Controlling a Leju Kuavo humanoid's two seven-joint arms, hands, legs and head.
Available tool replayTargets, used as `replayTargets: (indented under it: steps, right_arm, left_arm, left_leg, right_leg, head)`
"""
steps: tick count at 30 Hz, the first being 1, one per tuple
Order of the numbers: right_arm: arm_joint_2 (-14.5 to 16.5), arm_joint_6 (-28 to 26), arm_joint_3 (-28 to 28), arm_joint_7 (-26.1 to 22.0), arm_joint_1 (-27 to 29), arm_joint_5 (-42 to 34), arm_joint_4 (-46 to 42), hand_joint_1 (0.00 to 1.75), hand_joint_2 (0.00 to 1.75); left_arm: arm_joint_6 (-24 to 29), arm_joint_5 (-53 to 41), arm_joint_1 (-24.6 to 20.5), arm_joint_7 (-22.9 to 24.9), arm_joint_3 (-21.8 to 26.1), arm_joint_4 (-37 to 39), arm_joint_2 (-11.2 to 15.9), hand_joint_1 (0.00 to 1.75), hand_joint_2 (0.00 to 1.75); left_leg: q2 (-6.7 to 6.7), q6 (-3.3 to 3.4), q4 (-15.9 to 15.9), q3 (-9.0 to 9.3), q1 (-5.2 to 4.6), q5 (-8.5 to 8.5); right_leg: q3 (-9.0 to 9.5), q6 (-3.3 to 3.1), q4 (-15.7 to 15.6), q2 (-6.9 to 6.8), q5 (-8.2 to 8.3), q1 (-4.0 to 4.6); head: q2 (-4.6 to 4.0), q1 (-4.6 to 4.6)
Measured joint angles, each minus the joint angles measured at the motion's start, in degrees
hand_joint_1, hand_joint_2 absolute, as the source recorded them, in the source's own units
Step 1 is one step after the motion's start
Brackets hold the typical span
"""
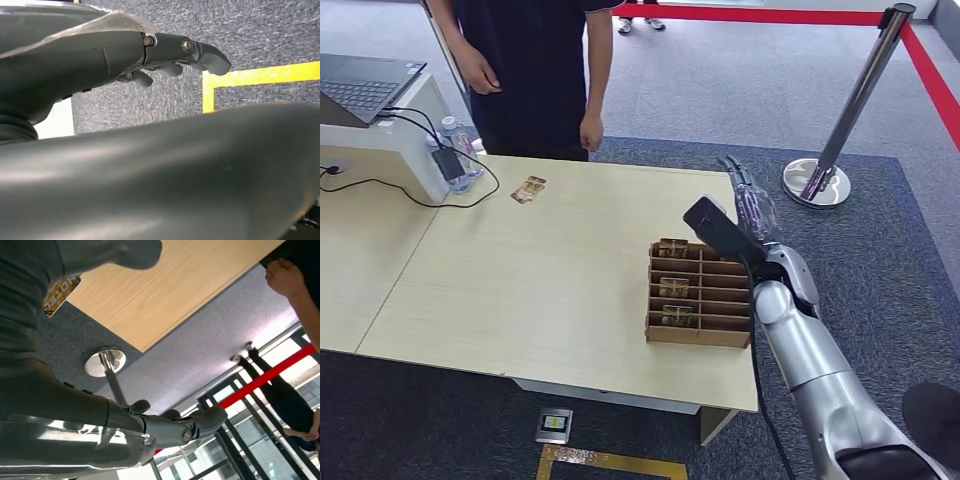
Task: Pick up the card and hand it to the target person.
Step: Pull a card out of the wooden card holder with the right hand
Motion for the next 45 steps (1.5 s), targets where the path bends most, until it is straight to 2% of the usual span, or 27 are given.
replayTargets:
  steps: [9,15,18,23,27,33,40,42,43,45]
  right_arm:
    - [0.0,-3.2,-0.1,-2.8,-0.8,-3.1,5.6,1.75,1.75]
    - [-0.3,-4.8,-0.2,-3.4,3.4,-4.1,0.0,1.75,1.75]
    - [-0.6,-5.0,-0.1,-1.5,5.9,-1.5,-4.4,1.75,1.75]
    - [-1.8,-3.5,2.0,7.0,7.8,12.5,-10.1,1.75,1.75]
    - [-2.4,-1.1,4.0,10.5,7.8,17.8,-11.8,1.75,1.75]
    - [-3.0,0.8,5.3,11.3,6.9,18.9,-10.7,1.75,1.75]
    - [-3.3,1.5,5.6,10.9,5.4,16.8,-7.1,1.74,1.75]
    - [-3.5,1.1,5.6,10.9,4.9,16.5,-5.8,1.65,1.75]
    - [-3.5,0.9,5.6,10.9,4.6,16.4,-5.2,1.41,1.75]
    - [-3.6,0.1,5.4,11.0,4.2,16.4,-4.0,0.72,1.75]
  left_arm:
    - [0.6,1.0,0.3,-0.2,0.2,0.2,0.1,0.00,0.00]
    - [1.0,1.7,0.4,0.0,0.7,0.2,0.1,0.00,0.00]
    - [1.0,1.8,0.4,-0.1,1.0,0.2,0.1,0.00,0.00]
    - [0.7,1.9,0.4,-0.3,1.1,0.2,0.2,0.00,0.00]
    - [0.5,2.0,0.4,-0.4,1.2,0.2,0.2,0.00,0.00]
    - [0.4,1.9,0.4,-0.4,1.2,0.2,0.3,0.00,0.00]
    - [0.1,1.6,0.4,0.3,1.2,0.2,0.3,0.00,0.00]
    - [0.1,1.5,0.4,0.4,1.2,0.2,0.3,0.00,0.00]
    - [0.1,1.5,0.4,0.4,1.2,0.2,0.3,0.00,0.00]
    - [0.1,1.4,0.4,0.4,1.2,0.2,0.3,0.00,0.00]
  left_leg:
    - [0.00,0.00,0.0,-0.01,0.00,0.00]
    - [0.00,0.00,0.0,-0.03,0.00,0.00]
    - [0.00,0.00,0.0,-0.04,0.00,-0.01]
    - [0.00,0.00,0.0,-0.05,0.00,0.00]
    - [0.01,-0.01,0.0,-0.05,0.00,0.01]
    - [0.01,-0.02,0.0,-0.06,0.00,0.01]
    - [0.01,-0.02,0.0,-0.06,0.00,0.01]
    - [0.01,-0.02,0.0,-0.06,0.00,0.01]
    - [0.01,-0.02,0.0,-0.05,0.00,0.01]
    - [0.01,-0.02,0.0,-0.05,0.00,0.01]
  right_leg:
    - [-0.05,0.00,0.0,0.00,0.00,0.00]
    - [-0.07,0.00,0.0,0.00,0.00,0.00]
    - [-0.07,0.00,0.0,0.00,0.00,0.00]
    - [-0.07,-0.02,0.0,0.00,0.01,0.00]
    - [-0.07,-0.03,0.0,0.00,0.02,0.00]
    - [-0.07,-0.03,0.0,0.00,0.02,0.00]
    - [-0.08,-0.03,0.0,0.00,0.02,0.00]
    - [-0.08,-0.03,0.0,0.00,0.02,0.00]
    - [-0.08,-0.03,0.0,0.00,0.03,0.00]
    - [-0.08,-0.03,0.0,0.00,0.03,0.00]
  head:
    - [0.00,0.00]
    - [0.00,0.00]
    - [0.00,0.01]
    - [0.00,0.01]
    - [0.00,-0.01]
    - [0.00,0.00]
    - [0.00,-0.01]
    - [0.00,0.00]
    - [0.00,0.00]
    - [0.00,0.00]
